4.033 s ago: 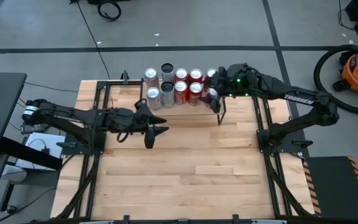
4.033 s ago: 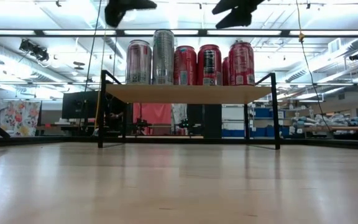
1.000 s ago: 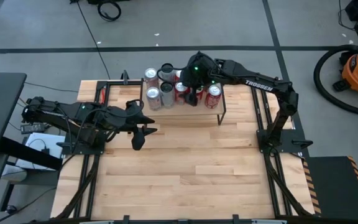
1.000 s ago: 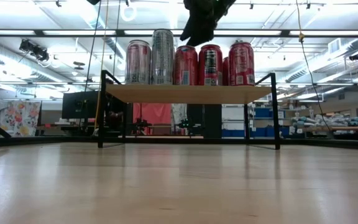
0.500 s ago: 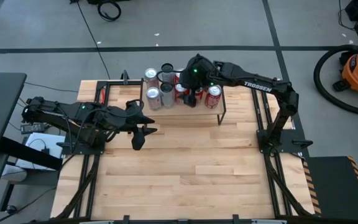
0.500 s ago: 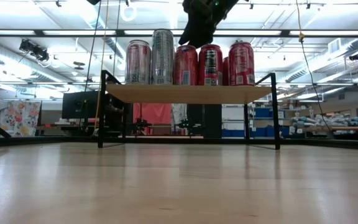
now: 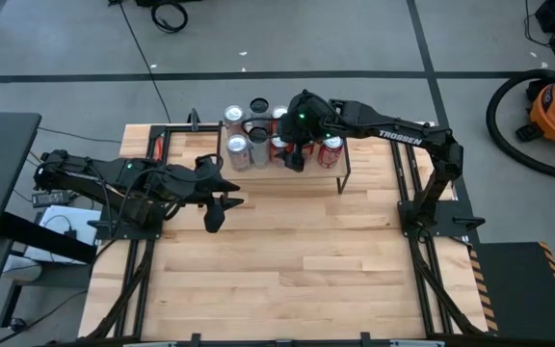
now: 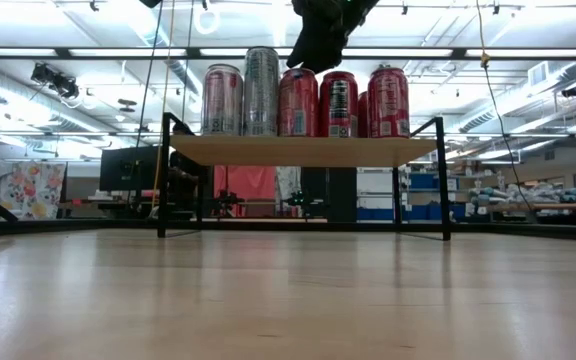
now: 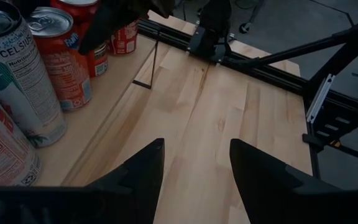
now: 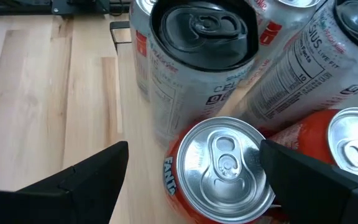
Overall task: Place canned beverage on shelf
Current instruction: Adjust the soda cans on the shelf
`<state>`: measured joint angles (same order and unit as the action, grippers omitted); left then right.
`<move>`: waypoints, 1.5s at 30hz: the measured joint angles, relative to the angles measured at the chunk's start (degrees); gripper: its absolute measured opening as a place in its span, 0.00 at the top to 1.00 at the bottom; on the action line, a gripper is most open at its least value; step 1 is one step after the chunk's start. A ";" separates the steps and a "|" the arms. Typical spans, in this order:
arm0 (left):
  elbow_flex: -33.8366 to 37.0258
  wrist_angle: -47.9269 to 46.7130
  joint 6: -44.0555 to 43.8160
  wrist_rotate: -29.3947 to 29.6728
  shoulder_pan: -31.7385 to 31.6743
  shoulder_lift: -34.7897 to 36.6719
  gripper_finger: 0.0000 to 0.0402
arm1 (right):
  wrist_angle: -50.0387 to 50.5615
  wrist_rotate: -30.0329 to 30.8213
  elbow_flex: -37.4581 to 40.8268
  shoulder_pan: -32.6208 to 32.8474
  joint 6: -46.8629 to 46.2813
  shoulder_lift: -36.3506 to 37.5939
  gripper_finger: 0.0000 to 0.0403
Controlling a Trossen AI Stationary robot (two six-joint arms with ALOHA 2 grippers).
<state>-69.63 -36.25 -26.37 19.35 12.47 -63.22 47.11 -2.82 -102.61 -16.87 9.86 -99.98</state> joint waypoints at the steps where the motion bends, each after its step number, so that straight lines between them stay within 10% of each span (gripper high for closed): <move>1: 0.00 0.02 0.00 0.02 0.00 0.00 0.52 | 0.00 0.21 0.00 0.09 -0.05 0.00 0.08; 45: 0.00 -4.33 -1.04 0.04 0.00 -0.02 0.52 | 35.95 6.56 -8.04 2.34 -4.51 11.71 0.08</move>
<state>-69.63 -40.58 -27.42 19.40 12.47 -63.24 83.06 3.74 -110.65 -14.53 5.34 -88.27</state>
